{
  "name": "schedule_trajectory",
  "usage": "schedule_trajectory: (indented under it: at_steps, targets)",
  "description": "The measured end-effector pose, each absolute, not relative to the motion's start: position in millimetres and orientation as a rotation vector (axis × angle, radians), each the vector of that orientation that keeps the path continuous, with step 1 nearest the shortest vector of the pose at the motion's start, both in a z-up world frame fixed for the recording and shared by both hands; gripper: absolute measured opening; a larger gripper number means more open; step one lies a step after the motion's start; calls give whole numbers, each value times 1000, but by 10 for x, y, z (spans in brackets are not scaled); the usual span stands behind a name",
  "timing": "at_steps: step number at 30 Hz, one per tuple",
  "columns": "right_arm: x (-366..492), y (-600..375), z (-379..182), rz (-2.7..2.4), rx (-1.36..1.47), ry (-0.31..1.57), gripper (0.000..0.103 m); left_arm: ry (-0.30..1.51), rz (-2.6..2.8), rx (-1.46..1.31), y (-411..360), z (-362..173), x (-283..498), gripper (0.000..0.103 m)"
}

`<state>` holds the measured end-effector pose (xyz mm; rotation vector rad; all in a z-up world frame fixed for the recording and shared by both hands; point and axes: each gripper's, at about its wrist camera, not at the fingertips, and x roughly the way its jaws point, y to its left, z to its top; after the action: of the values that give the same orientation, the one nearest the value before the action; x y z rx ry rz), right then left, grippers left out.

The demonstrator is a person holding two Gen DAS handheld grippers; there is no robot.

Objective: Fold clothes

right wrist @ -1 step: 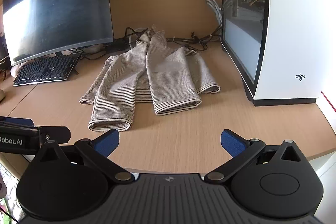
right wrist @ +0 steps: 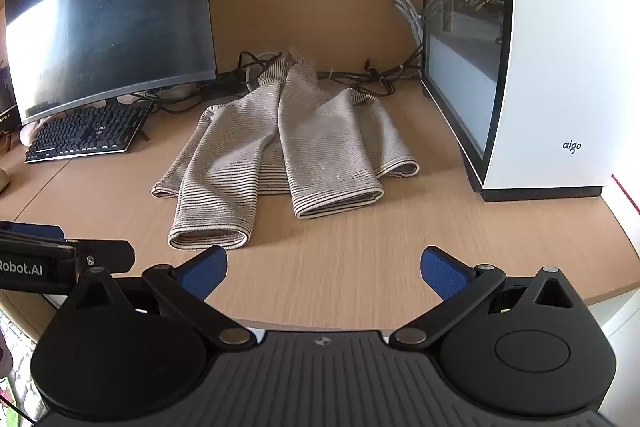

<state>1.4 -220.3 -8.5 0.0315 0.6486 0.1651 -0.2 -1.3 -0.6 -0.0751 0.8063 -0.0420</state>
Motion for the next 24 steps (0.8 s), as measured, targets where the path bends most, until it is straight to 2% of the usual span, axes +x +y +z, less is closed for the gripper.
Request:
schedule_trajectory:
  at_steps: [24]
  targets:
    - [58, -2220, -138, 162, 45, 680, 103, 819, -46, -74, -13, -63, 29, 103]
